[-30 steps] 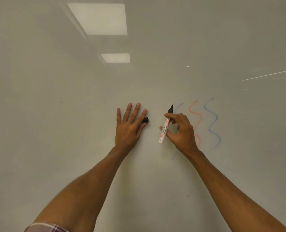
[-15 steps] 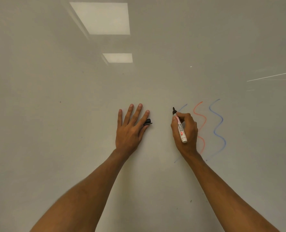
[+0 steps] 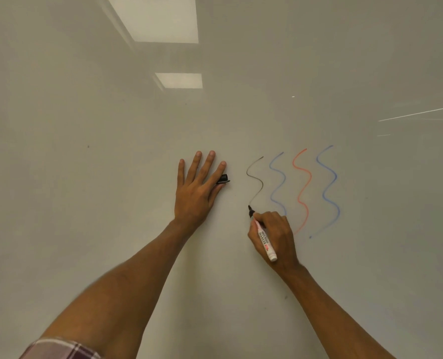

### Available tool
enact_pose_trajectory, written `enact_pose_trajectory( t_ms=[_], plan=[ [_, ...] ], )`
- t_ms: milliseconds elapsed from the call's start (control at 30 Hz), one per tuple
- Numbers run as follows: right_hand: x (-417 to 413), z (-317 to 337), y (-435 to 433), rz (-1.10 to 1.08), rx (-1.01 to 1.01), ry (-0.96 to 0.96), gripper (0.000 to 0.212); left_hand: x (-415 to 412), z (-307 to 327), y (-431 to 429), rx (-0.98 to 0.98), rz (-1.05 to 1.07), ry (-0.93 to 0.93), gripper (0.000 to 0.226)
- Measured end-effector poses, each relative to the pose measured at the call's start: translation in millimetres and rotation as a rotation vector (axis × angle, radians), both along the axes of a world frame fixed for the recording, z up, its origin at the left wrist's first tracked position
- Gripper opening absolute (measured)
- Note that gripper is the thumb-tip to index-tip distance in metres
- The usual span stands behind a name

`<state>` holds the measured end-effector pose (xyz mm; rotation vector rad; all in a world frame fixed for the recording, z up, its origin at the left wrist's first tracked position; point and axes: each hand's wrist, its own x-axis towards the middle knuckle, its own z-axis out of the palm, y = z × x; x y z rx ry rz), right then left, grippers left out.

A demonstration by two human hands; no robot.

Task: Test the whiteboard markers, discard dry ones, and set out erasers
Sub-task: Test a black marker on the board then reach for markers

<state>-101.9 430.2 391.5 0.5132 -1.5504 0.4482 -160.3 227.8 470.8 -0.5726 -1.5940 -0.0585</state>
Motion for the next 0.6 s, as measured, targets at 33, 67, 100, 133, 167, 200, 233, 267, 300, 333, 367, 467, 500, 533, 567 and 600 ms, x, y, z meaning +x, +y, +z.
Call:
enact_pose_trajectory(
  t_ms=[33, 67, 100, 133, 167, 200, 233, 267, 300, 333, 367, 467, 500, 533, 567, 600],
  plan=[
    [1, -5, 2, -0.004, 0.023, -0.01, 0.005, 1, 0, 0, 0.002, 0.001, -0.007, 0.049],
    [3, -11, 4, -0.009, 0.011, -0.021, 0.005, 3, 0, 0, 0.004, 0.002, -0.015, 0.049],
    [5, -16, 6, -0.018, -0.025, -0.037, 0.006, 5, 0, 0, 0.004, 0.004, -0.025, 0.048],
    [7, -21, 6, -0.031, -0.07, -0.054, 0.009, 7, 0, 0, 0.003, 0.005, -0.039, 0.048],
    [10, -28, 5, -0.049, -0.116, -0.073, 0.011, 9, 0, 0, 0.001, 0.007, -0.057, 0.049],
    [12, -34, 3, -0.068, -0.154, -0.09, 0.014, 11, 0, -1, -0.001, 0.011, -0.076, 0.049],
    [14, -42, 1, -0.086, -0.18, -0.103, 0.015, 13, -2, -1, -0.001, 0.017, -0.093, 0.05],
    [16, -49, -2, -0.1, -0.19, -0.114, 0.015, 15, -4, -1, -0.001, 0.023, -0.11, 0.05],
    [18, -57, -6, -0.11, -0.177, -0.128, 0.015, 17, -7, -2, -0.001, 0.027, -0.126, 0.05],
    [20, -64, -9, -0.117, -0.141, -0.14, 0.015, 20, -12, -2, -0.002, 0.028, -0.139, 0.05],
    [21, -70, -11, -0.122, -0.084, -0.149, 0.016, 22, -18, -3, -0.006, 0.03, -0.151, 0.05],
    [21, -81, -15, -0.12, 0.102, -0.185, 0.025, 29, -48, -6, -0.033, 0.037, -0.18, 0.05],
    [21, -83, -16, -0.116, 0.14, -0.205, 0.028, 31, -60, -7, -0.037, 0.036, -0.192, 0.05],
    [22, -84, -16, -0.113, 0.161, -0.225, 0.029, 34, -73, -9, -0.038, 0.036, -0.206, 0.05],
    [24, -86, -16, -0.112, 0.178, -0.236, 0.026, 37, -87, -11, -0.039, 0.036, -0.221, 0.05],
    [26, -88, -15, -0.108, 0.204, -0.242, 0.022, 40, -101, -13, -0.044, 0.036, -0.233, 0.05]
  ],
)
